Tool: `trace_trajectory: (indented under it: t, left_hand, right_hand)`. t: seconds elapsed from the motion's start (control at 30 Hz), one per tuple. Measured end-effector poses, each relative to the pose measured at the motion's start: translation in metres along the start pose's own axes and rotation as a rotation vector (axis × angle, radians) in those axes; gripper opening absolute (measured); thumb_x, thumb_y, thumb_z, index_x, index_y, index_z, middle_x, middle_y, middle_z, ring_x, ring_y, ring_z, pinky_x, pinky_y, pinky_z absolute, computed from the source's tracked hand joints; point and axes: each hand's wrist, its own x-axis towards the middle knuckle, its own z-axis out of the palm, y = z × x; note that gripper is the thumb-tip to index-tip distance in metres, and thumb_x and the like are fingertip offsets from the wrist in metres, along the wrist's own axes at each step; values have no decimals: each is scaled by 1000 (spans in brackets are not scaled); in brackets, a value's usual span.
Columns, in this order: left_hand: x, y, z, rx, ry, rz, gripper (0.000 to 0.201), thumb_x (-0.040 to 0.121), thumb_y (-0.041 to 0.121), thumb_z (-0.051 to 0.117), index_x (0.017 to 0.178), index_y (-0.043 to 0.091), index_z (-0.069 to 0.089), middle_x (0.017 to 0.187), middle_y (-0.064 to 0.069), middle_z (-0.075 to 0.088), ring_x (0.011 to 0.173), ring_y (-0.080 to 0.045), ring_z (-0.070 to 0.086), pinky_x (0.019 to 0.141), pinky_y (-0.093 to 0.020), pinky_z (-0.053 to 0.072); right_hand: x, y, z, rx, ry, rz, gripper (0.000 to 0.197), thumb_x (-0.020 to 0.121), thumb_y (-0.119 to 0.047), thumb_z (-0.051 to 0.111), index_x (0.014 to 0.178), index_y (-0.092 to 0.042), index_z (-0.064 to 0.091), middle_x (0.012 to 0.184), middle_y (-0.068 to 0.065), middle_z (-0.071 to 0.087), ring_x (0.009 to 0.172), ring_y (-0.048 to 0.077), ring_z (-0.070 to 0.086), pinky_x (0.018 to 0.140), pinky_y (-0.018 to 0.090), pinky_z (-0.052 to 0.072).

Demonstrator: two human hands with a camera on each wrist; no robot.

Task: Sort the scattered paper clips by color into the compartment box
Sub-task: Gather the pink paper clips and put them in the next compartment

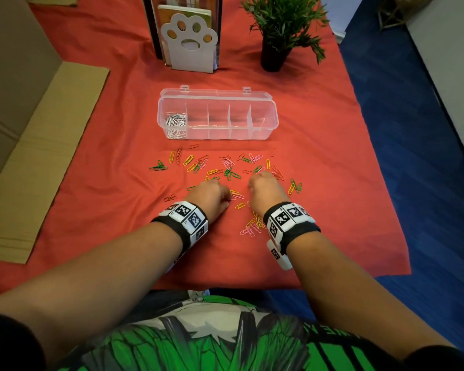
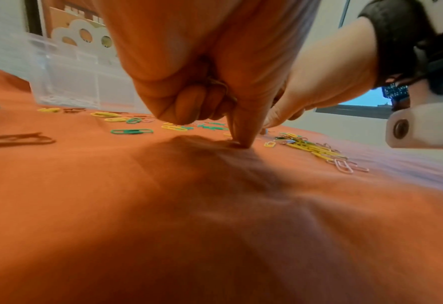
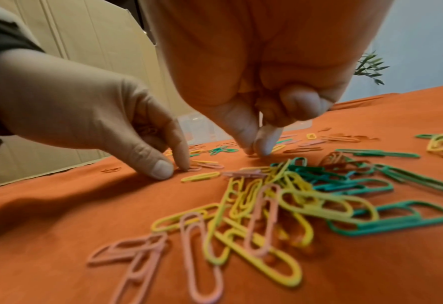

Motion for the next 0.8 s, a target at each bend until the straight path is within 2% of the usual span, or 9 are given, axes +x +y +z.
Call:
trace_trajectory:
  t: [0.1,0.23,0.4,0.53,0.6,0.67,0.73,0.77,0.8]
  left_hand:
    - [0,-6,1,4,-4,8,17,84,24,60,96,14,67,104,-11,62,102,-29,58,85,-31,43]
    - [-3,-11,0,37,13,22,22,83,27,61,96,10,62,105,-12,62,102,-30,57,86,-33,41]
    - [-5,-17,1,39,3,29,19,85,26,59,97,12,63,105,-12,62,102,-31,58,88,-35,46]
    - [-6,-14,3,122,-56,1,26,92,25,47,102,4,58,112,-19,58,106,-35,56,89,-40,45]
    - [-7,-15,2,108,-67,-25,30,94,25,42,103,1,57,112,-21,58,104,-37,57,88,-40,44]
    - [-8,-18,-1,13,-61,-48,29,94,24,42,101,1,58,109,-21,61,102,-35,57,86,-37,42]
    - [-10,-17,-10,-197,-55,-158,24,94,24,43,91,7,60,99,-17,63,93,-30,58,81,-35,42]
    - [-10,-17,-14,-373,-63,-245,24,94,22,42,80,12,58,90,-14,61,83,-25,57,75,-34,44]
    - [-10,-15,-19,-619,-88,-351,27,93,18,39,70,17,52,79,-11,55,68,-22,54,64,-31,45]
  right_hand:
    - [-3,-3,5,-4,-11,-55,20,85,-5,48,102,-4,59,112,15,52,105,34,55,87,35,47]
    - [-8,-14,13,-125,-2,-104,25,84,-7,54,108,-1,56,116,17,52,109,36,54,90,40,47]
    - [-12,-25,11,-221,-3,-156,29,85,-2,45,112,1,54,117,18,52,111,37,52,89,42,48]
    - [-7,-23,-1,-83,-81,-58,27,85,-3,50,112,1,55,120,19,53,113,35,54,92,38,46]
    - [-3,-19,-9,54,-103,23,21,89,-6,48,106,1,59,115,20,60,110,34,56,90,33,44]
    - [-2,-14,-12,214,-111,93,15,88,-6,48,90,-8,63,98,16,65,100,30,60,81,28,44]
    - [-1,-10,-12,310,-133,133,23,85,-5,49,67,-19,54,82,6,61,85,24,59,73,23,41]
    - [0,-8,-11,312,-142,132,28,85,-7,50,61,-21,49,80,3,59,81,21,56,72,22,39]
    - [1,-6,-11,296,-151,126,31,86,-10,52,59,-22,45,80,2,58,79,19,54,73,21,38]
